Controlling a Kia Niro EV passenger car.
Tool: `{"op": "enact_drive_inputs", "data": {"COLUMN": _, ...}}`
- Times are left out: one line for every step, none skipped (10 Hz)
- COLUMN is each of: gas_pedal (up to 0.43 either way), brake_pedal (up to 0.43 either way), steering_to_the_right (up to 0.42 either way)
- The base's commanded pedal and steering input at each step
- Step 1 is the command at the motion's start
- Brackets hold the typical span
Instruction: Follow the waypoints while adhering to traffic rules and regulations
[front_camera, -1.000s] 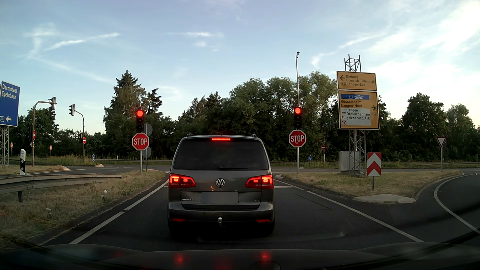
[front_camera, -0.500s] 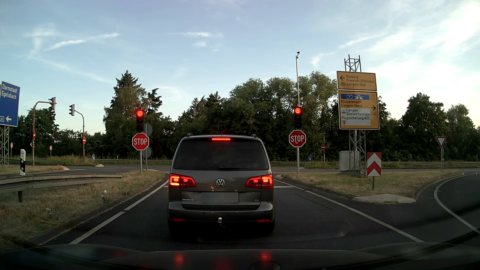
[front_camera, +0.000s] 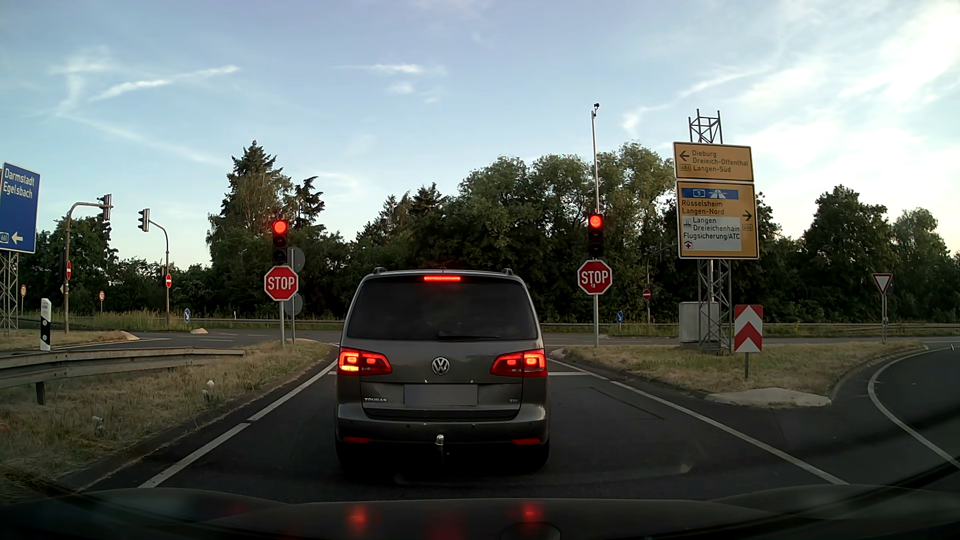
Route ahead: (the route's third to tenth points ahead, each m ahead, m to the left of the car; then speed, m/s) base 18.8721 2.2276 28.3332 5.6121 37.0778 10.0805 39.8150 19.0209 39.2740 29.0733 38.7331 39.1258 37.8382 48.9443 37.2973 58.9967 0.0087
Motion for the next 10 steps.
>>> {"op": "enact_drive_inputs", "data": {"gas_pedal": 0.000, "brake_pedal": 0.384, "steering_to_the_right": -0.011}}
{"op": "enact_drive_inputs", "data": {"gas_pedal": 0.000, "brake_pedal": 0.384, "steering_to_the_right": -0.011}}
{"op": "enact_drive_inputs", "data": {"gas_pedal": 0.000, "brake_pedal": 0.384, "steering_to_the_right": -0.011}}
{"op": "enact_drive_inputs", "data": {"gas_pedal": 0.000, "brake_pedal": 0.384, "steering_to_the_right": -0.011}}
{"op": "enact_drive_inputs", "data": {"gas_pedal": 0.000, "brake_pedal": 0.384, "steering_to_the_right": -0.011}}
{"op": "enact_drive_inputs", "data": {"gas_pedal": 0.000, "brake_pedal": 0.384, "steering_to_the_right": -0.011}}
{"op": "enact_drive_inputs", "data": {"gas_pedal": 0.000, "brake_pedal": 0.384, "steering_to_the_right": -0.011}}
{"op": "enact_drive_inputs", "data": {"gas_pedal": 0.000, "brake_pedal": 0.384, "steering_to_the_right": -0.011}}
{"op": "enact_drive_inputs", "data": {"gas_pedal": 0.000, "brake_pedal": 0.384, "steering_to_the_right": -0.011}}
{"op": "enact_drive_inputs", "data": {"gas_pedal": 0.000, "brake_pedal": 0.384, "steering_to_the_right": -0.011}}
